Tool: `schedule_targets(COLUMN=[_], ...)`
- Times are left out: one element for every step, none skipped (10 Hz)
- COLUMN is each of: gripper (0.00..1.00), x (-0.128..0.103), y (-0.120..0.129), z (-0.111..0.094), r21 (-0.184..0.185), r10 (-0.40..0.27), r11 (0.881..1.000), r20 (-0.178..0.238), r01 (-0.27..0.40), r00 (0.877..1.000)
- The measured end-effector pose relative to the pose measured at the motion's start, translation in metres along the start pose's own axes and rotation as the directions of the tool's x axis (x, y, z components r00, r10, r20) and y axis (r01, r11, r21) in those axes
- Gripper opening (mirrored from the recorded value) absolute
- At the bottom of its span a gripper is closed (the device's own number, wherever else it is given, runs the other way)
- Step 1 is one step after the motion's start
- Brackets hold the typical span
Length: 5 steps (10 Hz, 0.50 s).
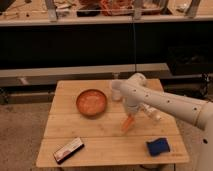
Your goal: Place the pepper in the ceramic bowl
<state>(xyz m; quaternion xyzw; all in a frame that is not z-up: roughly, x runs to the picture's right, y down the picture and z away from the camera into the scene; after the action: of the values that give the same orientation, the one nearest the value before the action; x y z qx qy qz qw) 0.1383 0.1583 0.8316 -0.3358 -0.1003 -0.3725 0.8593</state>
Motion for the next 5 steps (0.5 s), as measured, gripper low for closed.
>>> schedule_targets(gripper=[0.0,0.0,0.0,0.0,0.0], x=[-0.003,-0.005,-0.008,-0.008,-0.008], y=[-0.011,-0.023,-0.034,-0.04,-0.046], z=[-0.003,-0.005,-0.006,-0.006,-0.006], r21=[0.0,-0.002,-0.005,-0.006,-0.007], r10=[-0.009,-0.019,-0.028,-0.033,-0.039], r11=[1.0,1.0,1.0,0.999,0.999], r20=[-0.008,-0.021,-0.034,-0.042,-0.049], r01=[0.009,0.019,0.028,0.033,0.038], r00=[1.0,1.0,0.999,0.999,0.998])
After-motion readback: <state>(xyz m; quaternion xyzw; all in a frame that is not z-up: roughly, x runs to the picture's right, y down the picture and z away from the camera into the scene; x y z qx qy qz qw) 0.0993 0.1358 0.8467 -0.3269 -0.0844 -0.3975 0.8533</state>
